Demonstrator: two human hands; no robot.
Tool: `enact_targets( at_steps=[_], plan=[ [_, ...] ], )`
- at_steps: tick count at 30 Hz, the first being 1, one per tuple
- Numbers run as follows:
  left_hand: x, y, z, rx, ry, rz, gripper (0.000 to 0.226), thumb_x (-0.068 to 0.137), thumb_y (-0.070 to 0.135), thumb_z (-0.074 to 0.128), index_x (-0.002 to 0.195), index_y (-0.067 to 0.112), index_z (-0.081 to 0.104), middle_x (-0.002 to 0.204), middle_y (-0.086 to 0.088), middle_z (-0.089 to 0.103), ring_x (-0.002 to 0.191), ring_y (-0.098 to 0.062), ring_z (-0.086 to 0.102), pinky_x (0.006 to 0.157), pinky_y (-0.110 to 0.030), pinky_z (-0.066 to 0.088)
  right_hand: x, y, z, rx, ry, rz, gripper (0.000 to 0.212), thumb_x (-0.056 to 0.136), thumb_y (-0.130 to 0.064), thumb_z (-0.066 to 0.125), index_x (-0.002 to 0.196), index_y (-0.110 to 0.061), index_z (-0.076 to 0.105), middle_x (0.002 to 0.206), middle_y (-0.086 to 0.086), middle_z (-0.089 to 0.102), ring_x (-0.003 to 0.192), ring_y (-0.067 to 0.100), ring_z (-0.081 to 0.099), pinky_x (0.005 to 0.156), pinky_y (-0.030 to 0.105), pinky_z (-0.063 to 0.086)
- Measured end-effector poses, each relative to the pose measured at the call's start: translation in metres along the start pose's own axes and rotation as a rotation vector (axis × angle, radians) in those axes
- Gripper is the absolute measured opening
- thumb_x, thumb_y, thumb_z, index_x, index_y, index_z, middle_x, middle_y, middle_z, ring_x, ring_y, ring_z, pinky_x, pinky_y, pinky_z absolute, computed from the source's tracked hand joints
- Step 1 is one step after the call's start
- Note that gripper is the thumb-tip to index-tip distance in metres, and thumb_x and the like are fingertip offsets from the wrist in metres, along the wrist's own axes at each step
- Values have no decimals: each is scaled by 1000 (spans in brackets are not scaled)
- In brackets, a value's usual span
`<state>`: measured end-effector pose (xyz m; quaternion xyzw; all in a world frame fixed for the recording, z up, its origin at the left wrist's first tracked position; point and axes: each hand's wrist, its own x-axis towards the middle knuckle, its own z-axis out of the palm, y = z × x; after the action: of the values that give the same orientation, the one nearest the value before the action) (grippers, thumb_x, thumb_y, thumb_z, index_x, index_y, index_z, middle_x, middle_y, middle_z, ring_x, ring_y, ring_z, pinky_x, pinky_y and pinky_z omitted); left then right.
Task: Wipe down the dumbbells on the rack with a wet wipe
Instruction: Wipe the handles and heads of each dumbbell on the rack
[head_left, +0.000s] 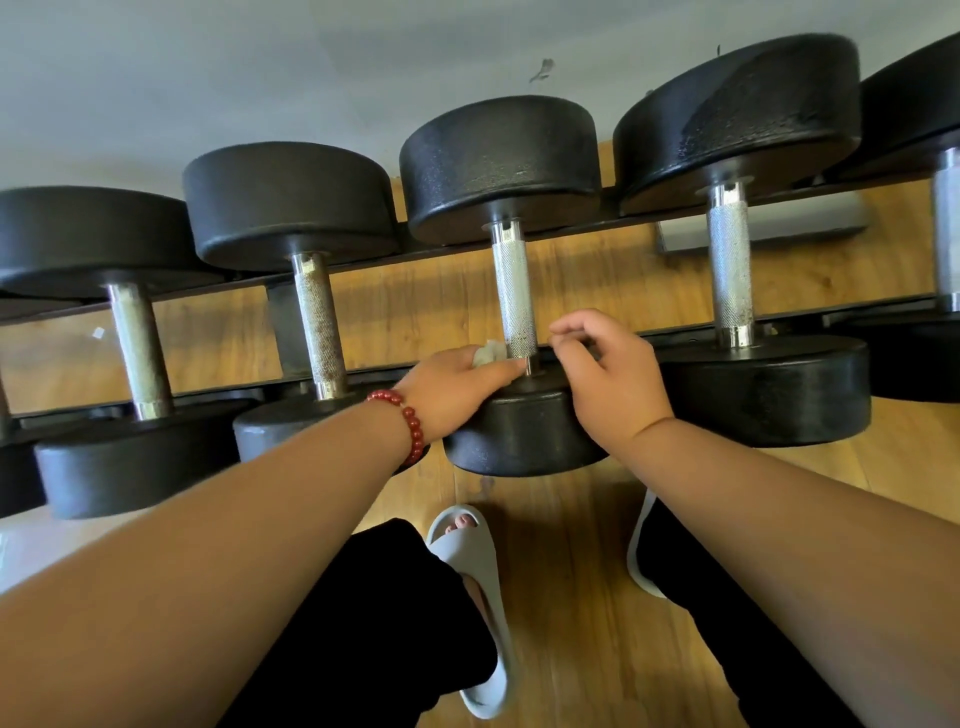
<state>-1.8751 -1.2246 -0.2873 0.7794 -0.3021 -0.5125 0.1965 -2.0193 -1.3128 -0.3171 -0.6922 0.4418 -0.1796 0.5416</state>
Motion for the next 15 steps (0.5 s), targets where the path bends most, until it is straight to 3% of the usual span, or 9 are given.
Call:
enact_targets(
  at_steps=[4, 10, 12, 15],
  plan=[
    [-20, 1, 10, -20, 150, 42, 44, 98, 58, 35, 101, 26, 65, 95, 5, 65, 90, -7, 58, 75, -22, 42, -3, -4, -1, -28, 8, -13, 11, 95, -20, 53, 97, -24, 63, 94, -15, 61, 90, 1, 57, 76, 18, 44],
    [-38, 2, 19, 10, 266, 84, 38, 101, 51, 35, 75, 33, 57, 79, 9, 60, 79, -6, 55, 64, -22, 37, -9, -9, -2, -182, -51, -72, 14, 95, -31, 51, 96, -25, 63, 101, -6, 62, 99, 13, 55, 85, 31, 47],
    [-44, 0, 23, 64, 310, 139, 36, 101, 49, 35, 75, 34, 55, 77, 11, 60, 75, -2, 54, 60, -16, 36, -14, -9, -4, -307, -113, -122, 21, 96, -37, 49, 105, -25, 64, 107, -6, 62, 107, 16, 53, 92, 38, 45],
    [-55, -2, 30, 92, 362, 211, 30, 102, 43, 39, 78, 33, 52, 77, 11, 56, 71, -1, 53, 56, -8, 37, -23, -11, -9, -438, -175, -138, 35, 100, -41, 42, 124, -22, 59, 123, -2, 58, 120, 16, 45, 100, 36, 40]
  ],
)
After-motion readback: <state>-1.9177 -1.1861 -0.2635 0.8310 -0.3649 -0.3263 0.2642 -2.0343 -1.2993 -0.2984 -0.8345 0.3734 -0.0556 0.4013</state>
